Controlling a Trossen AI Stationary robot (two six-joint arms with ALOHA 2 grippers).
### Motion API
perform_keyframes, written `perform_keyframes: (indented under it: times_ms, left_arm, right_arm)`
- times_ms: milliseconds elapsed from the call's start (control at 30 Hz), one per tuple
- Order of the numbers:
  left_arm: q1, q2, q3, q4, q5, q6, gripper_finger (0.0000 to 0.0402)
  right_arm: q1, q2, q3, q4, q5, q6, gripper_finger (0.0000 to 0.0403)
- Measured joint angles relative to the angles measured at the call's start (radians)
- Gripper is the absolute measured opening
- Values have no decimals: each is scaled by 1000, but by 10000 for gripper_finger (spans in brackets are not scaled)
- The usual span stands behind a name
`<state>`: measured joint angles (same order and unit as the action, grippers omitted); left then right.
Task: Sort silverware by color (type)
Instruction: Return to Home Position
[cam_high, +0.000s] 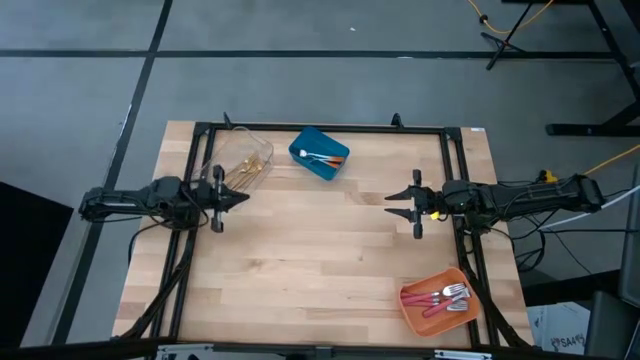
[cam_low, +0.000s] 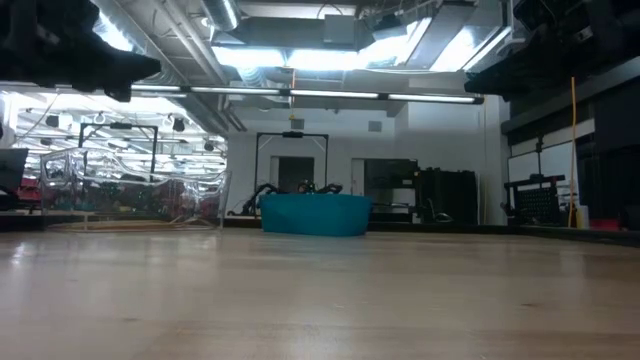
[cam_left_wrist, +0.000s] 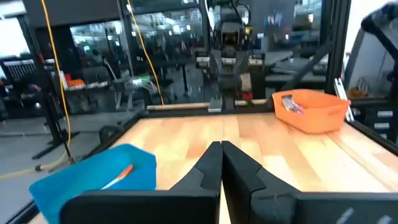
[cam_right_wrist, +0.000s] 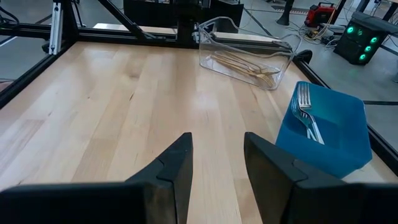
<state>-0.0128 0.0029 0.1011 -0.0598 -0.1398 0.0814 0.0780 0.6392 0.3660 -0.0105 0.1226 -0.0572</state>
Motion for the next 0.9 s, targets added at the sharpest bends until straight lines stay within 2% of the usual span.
perform_keyframes:
  times_ms: [167, 900]
  left_arm:
    - [0, 0, -95, 134, -1, 0, 0]
    - [1, 4, -94, 95, -8, -2, 0]
  right_arm:
    - [0, 0, 0, 0, 0, 0, 133]
    - [0, 0, 0, 0, 0, 0, 133]
